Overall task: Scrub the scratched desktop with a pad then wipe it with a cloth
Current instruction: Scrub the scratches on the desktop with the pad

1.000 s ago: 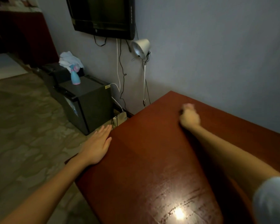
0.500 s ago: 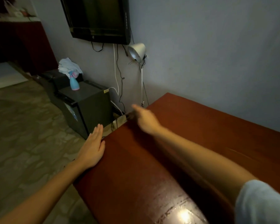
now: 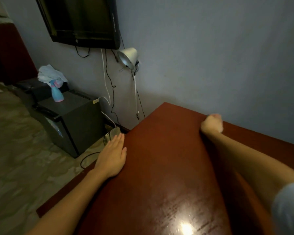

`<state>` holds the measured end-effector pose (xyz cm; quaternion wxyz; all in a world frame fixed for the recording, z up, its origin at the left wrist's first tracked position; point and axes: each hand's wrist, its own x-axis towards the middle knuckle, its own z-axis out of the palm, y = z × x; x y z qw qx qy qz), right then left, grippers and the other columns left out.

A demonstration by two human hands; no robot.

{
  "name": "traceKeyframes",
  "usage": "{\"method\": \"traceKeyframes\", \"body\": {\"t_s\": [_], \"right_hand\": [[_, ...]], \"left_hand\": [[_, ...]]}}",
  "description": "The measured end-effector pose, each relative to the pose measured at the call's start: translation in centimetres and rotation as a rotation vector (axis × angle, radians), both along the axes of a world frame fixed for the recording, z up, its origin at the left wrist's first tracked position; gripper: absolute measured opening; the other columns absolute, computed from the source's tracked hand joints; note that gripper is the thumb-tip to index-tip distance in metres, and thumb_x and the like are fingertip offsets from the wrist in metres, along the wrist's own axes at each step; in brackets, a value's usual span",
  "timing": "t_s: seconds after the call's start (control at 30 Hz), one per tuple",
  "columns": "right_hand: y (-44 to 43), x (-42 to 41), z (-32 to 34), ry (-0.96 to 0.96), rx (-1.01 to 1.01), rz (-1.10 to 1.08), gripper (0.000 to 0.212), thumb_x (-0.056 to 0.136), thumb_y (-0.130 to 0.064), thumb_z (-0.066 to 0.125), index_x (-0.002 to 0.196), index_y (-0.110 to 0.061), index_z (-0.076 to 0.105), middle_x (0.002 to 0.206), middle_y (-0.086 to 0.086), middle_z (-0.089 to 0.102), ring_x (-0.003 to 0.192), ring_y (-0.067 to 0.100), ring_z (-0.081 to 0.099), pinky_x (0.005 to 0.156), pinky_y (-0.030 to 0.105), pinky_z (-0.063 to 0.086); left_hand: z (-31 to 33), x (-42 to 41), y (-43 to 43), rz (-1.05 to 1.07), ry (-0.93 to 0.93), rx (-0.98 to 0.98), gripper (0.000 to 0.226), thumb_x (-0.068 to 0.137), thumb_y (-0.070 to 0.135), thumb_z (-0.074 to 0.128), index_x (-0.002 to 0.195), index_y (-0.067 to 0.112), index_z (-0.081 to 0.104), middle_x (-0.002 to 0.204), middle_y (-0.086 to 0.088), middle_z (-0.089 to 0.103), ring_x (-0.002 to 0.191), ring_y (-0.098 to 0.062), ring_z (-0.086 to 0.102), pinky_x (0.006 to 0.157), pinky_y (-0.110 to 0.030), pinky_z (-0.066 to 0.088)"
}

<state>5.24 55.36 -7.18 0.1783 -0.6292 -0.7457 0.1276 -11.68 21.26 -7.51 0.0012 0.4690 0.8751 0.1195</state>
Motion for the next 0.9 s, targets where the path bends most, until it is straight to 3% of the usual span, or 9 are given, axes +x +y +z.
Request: {"method": "traceKeyframes", "body": {"t_s": [0.2,0.3,0.37,0.47,0.53,0.63,0.77,0.9], "right_hand": [[-8.5,-12.3,0.4,-0.027,0.077,0.523,0.044,0.091,-0.006,0.045,0.135,-0.004,0.040,0.142,0.012,0.034,0.131,0.027,0.038,0.102,0.033,0.039],[-13.6,-15.6,0.3,-0.032,0.082,0.837,0.034,0.088,-0.002,0.048,0.122,-0.009,0.051,0.133,0.009,0.045,0.118,0.027,0.051,0.091,0.033,0.046],[-16.2,-16.3,0.0,-0.067,0.124,1.076,0.037,0.091,-0.003,0.047,0.127,-0.010,0.052,0.139,0.010,0.046,0.126,0.027,0.048,0.100,0.034,0.042],[-15.2,-15.4,-0.2,-0.115,0.164,1.301,0.045,0.097,-0.008,0.041,0.142,-0.009,0.041,0.152,0.009,0.034,0.140,0.021,0.032,0.114,0.033,0.028],[-11.5,-14.3,0.1,-0.111,0.199,1.266,0.047,0.095,-0.003,0.043,0.139,-0.019,0.047,0.153,0.003,0.033,0.139,0.020,0.035,0.112,0.034,0.033],[-4.2,-12.1,0.3,-0.079,0.229,0.936,0.055,0.092,0.001,0.041,0.137,-0.031,0.047,0.153,-0.001,0.033,0.133,0.021,0.043,0.105,0.037,0.041],[2.4,-10.8,0.0,-0.086,0.118,0.347,0.036,0.094,-0.008,0.041,0.128,-0.006,0.055,0.137,0.018,0.044,0.122,0.037,0.048,0.101,0.044,0.043],[0.4,-13.8,0.3,-0.070,0.070,0.296,0.033,0.092,-0.012,0.048,0.122,0.001,0.056,0.133,0.017,0.047,0.121,0.037,0.048,0.098,0.040,0.042]], "left_hand": [[0.0,0.1,0.1,0.011,0.005,0.016,0.056,0.104,0.038,0.018,0.153,0.019,-0.001,0.161,0.001,-0.001,0.146,-0.008,0.000,0.110,-0.021,-0.005],[0.0,0.1,0.0,0.002,-0.002,0.003,0.056,0.104,0.038,0.018,0.152,0.018,-0.002,0.161,0.000,-0.003,0.146,-0.008,-0.001,0.111,-0.021,-0.006],[0.0,0.2,0.0,-0.004,0.002,-0.005,0.056,0.104,0.037,0.018,0.152,0.017,-0.003,0.161,-0.001,-0.003,0.146,-0.008,-0.002,0.112,-0.021,-0.007],[0.0,0.1,0.0,-0.001,-0.003,-0.004,0.057,0.104,0.038,0.018,0.152,0.017,-0.005,0.160,0.000,-0.005,0.146,-0.007,-0.003,0.112,-0.020,-0.007],[0.0,0.0,0.0,-0.003,-0.003,-0.004,0.057,0.103,0.038,0.018,0.151,0.018,-0.007,0.160,0.001,-0.008,0.146,-0.007,-0.005,0.112,-0.021,-0.007],[-0.2,-0.1,0.0,-0.009,0.007,0.017,0.057,0.104,0.038,0.017,0.151,0.018,-0.007,0.160,0.001,-0.009,0.143,-0.004,-0.008,0.111,-0.020,-0.009],[-0.4,-0.1,0.0,-0.007,0.011,0.007,0.057,0.103,0.040,0.013,0.152,0.018,-0.008,0.160,0.002,-0.009,0.136,0.001,-0.014,0.111,-0.020,-0.010],[-0.4,-0.1,0.1,-0.019,0.019,-0.018,0.062,0.096,0.042,0.003,0.152,0.017,-0.007,0.160,0.001,-0.009,0.143,-0.003,-0.011,0.112,-0.020,-0.009]]}}
